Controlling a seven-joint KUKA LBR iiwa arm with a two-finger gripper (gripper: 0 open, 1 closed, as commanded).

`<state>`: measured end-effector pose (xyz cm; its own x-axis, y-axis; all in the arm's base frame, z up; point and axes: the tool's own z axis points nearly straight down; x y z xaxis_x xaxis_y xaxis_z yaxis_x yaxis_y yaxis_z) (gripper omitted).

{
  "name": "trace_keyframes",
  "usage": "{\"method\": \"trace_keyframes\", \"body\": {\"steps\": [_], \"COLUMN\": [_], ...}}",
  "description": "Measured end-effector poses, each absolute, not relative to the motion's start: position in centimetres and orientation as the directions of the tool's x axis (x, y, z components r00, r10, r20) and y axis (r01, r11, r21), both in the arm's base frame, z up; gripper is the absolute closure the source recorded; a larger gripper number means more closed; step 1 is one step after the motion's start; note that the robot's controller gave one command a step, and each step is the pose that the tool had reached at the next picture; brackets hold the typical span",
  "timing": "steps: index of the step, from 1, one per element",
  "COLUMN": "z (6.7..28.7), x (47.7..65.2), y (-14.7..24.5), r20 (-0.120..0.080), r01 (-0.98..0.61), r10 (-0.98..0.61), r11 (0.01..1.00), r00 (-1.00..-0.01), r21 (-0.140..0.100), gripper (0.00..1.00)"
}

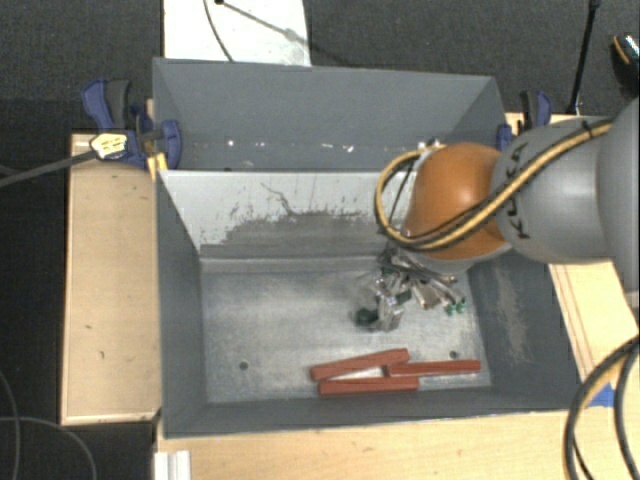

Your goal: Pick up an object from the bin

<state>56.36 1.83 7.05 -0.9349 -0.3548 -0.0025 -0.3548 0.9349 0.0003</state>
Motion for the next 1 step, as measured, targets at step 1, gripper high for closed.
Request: {"method": "trace_keyframes", "body": {"steps": [1], "z": [22.28], "x": [51.78], "y": [-2.55], "r20": [-0.009], "r01": [-0.345], "r10": [-0.345], "r11": [0.939], "r00": [-0.939], "r21": [-0.004], "gripper": [1.0]}}
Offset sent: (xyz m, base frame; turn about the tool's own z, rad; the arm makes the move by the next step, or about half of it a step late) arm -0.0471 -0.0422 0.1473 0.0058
